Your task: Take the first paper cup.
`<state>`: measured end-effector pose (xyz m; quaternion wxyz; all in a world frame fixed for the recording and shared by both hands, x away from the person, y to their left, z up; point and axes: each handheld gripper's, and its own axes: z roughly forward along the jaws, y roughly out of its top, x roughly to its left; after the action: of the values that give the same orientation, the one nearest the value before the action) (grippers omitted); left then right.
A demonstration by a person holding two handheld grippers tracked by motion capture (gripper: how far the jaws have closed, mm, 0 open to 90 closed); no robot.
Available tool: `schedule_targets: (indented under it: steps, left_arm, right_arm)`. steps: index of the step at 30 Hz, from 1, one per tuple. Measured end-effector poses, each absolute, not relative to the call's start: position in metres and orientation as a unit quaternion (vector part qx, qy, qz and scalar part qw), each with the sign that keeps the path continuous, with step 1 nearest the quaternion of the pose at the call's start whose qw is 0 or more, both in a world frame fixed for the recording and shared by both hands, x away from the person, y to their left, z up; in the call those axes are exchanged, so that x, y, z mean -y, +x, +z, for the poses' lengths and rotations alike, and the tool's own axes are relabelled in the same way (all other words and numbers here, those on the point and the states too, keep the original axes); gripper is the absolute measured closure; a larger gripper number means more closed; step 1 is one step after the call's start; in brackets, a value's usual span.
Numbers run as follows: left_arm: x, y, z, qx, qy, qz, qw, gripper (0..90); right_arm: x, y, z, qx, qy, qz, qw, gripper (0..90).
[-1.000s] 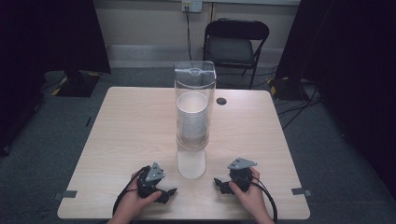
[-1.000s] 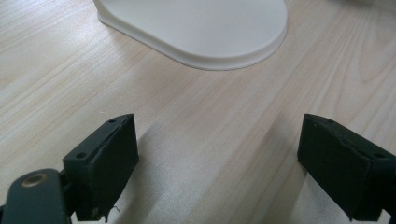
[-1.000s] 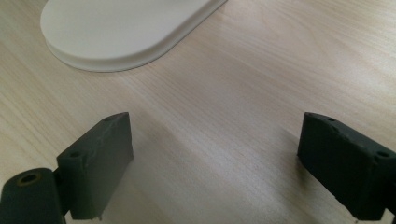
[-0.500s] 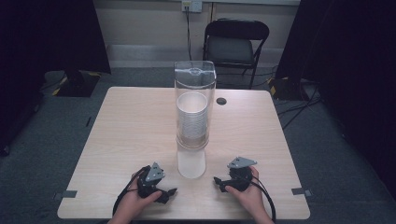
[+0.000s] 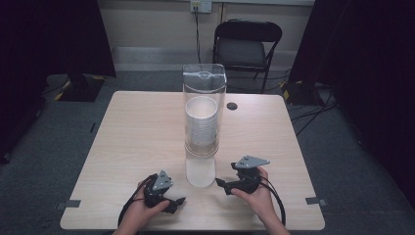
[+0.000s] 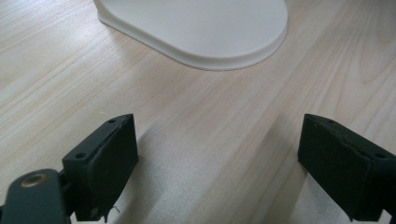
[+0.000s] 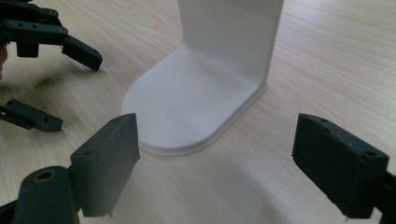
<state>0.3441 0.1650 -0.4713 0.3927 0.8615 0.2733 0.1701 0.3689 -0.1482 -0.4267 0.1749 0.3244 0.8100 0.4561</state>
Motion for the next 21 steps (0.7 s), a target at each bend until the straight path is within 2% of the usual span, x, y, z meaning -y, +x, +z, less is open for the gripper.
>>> schedule_targets:
  steps: [21]
  left_arm:
    - [-0.165, 0.344, -0.471, -0.273, 0.862, 0.17, 0.393, 11.5]
  right_arm:
    - [0.114, 0.378, -0.401, -0.814, 0.278, 0.479, 0.174, 15.2]
